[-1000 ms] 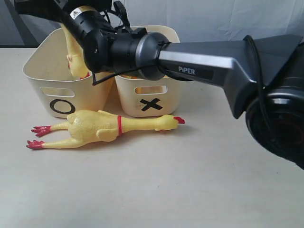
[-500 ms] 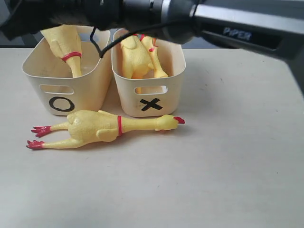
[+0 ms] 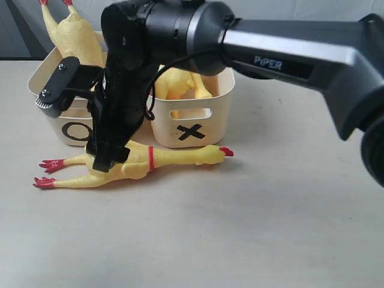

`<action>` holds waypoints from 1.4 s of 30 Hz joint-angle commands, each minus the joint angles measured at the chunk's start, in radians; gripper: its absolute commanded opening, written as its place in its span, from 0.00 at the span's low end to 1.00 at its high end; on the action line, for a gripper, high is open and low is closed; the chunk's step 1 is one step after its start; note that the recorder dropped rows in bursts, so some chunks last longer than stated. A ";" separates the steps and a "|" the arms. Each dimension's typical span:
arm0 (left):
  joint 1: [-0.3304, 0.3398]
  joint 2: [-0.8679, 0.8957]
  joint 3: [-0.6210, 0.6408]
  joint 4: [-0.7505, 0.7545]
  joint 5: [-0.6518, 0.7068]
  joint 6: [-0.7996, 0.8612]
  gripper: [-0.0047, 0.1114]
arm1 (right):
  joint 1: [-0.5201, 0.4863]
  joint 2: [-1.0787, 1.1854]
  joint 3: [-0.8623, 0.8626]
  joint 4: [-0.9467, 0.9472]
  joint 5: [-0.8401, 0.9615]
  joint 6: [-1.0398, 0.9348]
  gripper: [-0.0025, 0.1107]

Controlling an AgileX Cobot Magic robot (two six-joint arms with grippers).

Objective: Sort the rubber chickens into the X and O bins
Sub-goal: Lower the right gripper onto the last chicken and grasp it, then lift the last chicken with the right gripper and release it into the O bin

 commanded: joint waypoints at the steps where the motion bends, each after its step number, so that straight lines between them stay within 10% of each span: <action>1: -0.008 -0.005 -0.001 -0.003 -0.001 -0.004 0.04 | -0.004 0.067 -0.003 -0.009 -0.116 -0.001 0.66; 10: -0.008 -0.005 -0.001 -0.003 -0.001 -0.004 0.04 | -0.004 0.211 -0.003 -0.008 -0.219 0.003 0.64; 15: -0.008 -0.005 -0.001 -0.003 -0.001 -0.004 0.04 | -0.004 0.260 -0.003 0.070 0.010 0.003 0.01; 26: -0.008 -0.005 -0.001 -0.003 -0.001 -0.004 0.04 | -0.004 0.083 -0.090 0.446 0.272 0.023 0.04; 33: -0.008 -0.005 -0.001 -0.003 -0.001 -0.004 0.04 | -0.004 -0.149 -0.302 0.159 0.272 0.124 0.01; 42: -0.008 -0.005 -0.001 -0.003 -0.001 -0.004 0.04 | -0.006 -0.172 -0.354 0.198 -0.628 0.163 0.01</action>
